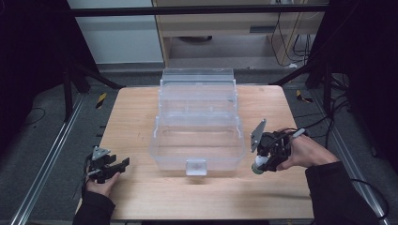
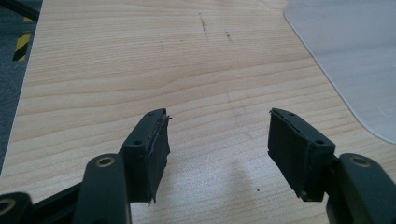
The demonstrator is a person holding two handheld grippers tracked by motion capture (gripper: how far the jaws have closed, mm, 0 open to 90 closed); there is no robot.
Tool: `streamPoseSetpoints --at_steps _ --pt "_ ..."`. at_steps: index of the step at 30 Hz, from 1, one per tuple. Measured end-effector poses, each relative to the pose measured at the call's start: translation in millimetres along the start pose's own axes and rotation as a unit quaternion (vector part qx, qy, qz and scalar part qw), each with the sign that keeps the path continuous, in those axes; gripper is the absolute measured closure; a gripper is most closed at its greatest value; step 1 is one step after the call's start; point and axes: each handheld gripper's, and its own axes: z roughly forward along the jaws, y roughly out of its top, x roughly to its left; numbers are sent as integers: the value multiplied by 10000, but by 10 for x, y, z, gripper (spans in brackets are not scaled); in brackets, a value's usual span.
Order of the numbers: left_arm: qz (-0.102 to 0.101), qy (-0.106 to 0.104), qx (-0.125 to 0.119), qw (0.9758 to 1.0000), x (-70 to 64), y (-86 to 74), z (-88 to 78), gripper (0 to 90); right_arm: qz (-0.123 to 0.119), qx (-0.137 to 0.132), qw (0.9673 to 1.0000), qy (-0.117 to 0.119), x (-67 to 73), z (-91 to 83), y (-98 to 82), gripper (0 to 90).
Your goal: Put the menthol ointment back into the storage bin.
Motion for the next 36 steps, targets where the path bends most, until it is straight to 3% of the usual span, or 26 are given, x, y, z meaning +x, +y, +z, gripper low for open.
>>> streamPoseSetpoints --at_steps 20,36 --pt "-11 -5 25 10000 3 -2 10 377 -24 -136 9999 -59 -203 -304 269 501" --pt "-4 -8 71 10000 -5 0 36 377 -78 -224 9997 -93 -389 -355 521 501"
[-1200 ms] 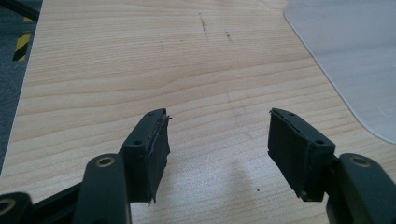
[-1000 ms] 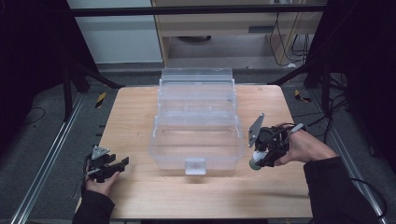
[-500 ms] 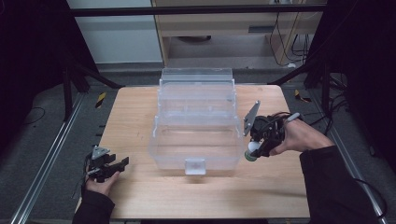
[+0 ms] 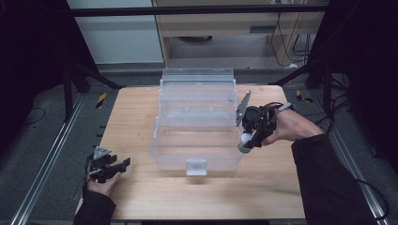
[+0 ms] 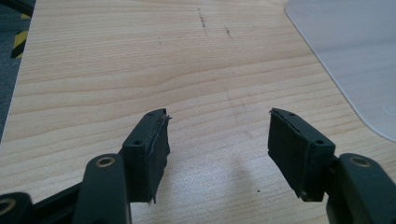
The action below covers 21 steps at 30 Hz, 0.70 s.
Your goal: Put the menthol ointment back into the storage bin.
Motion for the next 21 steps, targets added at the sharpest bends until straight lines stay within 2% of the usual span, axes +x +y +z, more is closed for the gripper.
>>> streamPoseSetpoints --at_steps 10,14,21 --pt "50 -15 -16 10000 -5 1 -6 377 -79 -59 9999 -29 -112 116 122 501" --pt "43 -25 -50 10000 -15 2 -13 377 -139 -55 9999 -53 -150 247 183 501" --pt "48 -26 -45 10000 -12 1 -14 377 -152 -49 9999 -29 -203 369 248 501"
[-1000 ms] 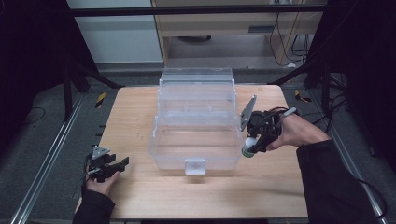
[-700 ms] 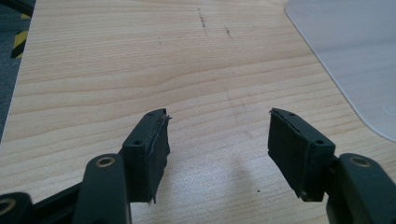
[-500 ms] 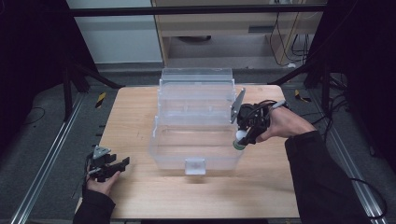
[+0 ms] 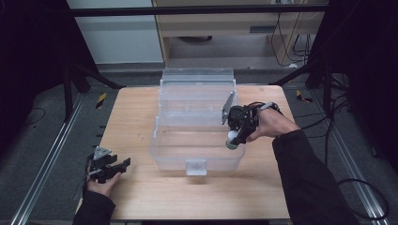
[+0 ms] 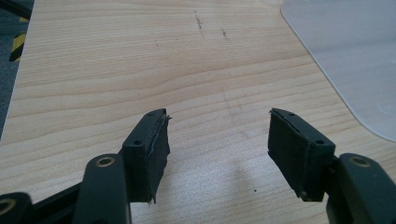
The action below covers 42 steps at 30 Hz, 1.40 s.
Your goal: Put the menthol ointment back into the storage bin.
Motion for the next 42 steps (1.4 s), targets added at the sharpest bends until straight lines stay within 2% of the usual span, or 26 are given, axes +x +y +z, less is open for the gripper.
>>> streamPoseSetpoints --at_steps 4,16,17,24,25,30,42 --pt "11 -5 11 10000 5 0 1 377 -72 6 10000 -9 -20 61 8 501" --pt "9 -8 9 10000 4 -2 -1 377 29 71 10000 61 -46 256 -49 501" --pt "13 -9 11 10000 5 -2 -1 377 110 85 9999 82 -41 283 -57 501" --pt "22 -4 16 10000 5 -2 3 377 63 144 9998 140 -54 407 -102 501" --pt "24 -5 11 10000 5 -2 2 377 128 152 9997 147 -46 421 -103 501" --pt "21 -7 20 10000 7 -2 6 377 128 193 9995 212 -54 505 -120 501" --pt "22 -10 12 10000 8 -2 6 377 153 251 9991 294 -47 618 -169 501"
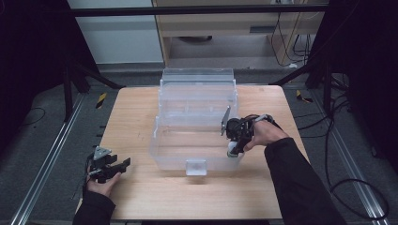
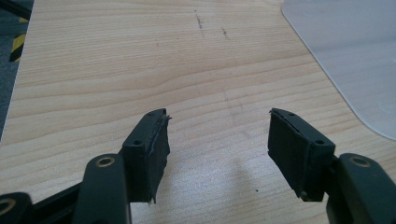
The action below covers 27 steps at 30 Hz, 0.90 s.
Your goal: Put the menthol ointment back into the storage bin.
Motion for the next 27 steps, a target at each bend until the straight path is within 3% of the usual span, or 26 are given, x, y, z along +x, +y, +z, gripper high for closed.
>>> streamPoseSetpoints --at_steps 6,7,19,27 --pt "3 3 3 10000 0 0 1 377 26 26 10000 26 1 30 -27 502" --pt "6 1 4 10000 0 0 2 377 50 25 10000 59 0 17 -31 586" --pt "-4 1 -4 10000 -5 0 6 377 150 -53 9999 19 6 -52 -56 579" --pt "13 -4 0 10000 -3 0 0 376 221 -278 9993 -110 34 -129 -81 545"
